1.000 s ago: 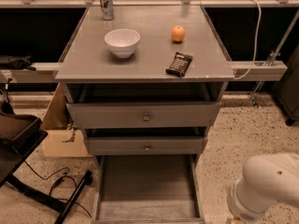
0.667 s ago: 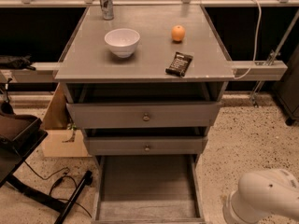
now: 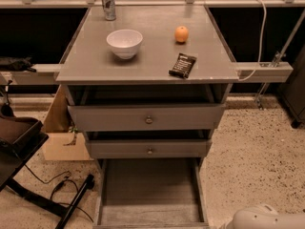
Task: Close bottom drawer
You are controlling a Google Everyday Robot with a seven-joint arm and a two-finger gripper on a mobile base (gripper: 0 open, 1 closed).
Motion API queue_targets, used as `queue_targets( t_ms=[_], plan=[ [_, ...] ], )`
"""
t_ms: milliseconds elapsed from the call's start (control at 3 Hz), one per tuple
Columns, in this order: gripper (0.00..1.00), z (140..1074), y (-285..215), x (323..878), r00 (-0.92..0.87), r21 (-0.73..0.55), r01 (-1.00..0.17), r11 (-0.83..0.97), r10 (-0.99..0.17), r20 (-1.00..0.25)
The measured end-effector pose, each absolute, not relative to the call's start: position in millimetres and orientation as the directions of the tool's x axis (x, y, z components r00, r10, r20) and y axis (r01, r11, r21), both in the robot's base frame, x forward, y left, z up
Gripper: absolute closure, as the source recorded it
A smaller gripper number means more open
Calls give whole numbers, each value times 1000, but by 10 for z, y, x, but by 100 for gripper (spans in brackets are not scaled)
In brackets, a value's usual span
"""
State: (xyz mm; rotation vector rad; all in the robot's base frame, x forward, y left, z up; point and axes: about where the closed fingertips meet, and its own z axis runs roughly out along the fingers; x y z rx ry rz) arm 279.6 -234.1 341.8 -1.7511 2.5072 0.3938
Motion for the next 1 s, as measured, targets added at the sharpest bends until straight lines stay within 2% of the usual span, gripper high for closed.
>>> queue_targets(
  t_ms=[1000],
  plan=[
    [99,2834,-2248,2734,-360,248,-917,312,-914,-184]
  ],
)
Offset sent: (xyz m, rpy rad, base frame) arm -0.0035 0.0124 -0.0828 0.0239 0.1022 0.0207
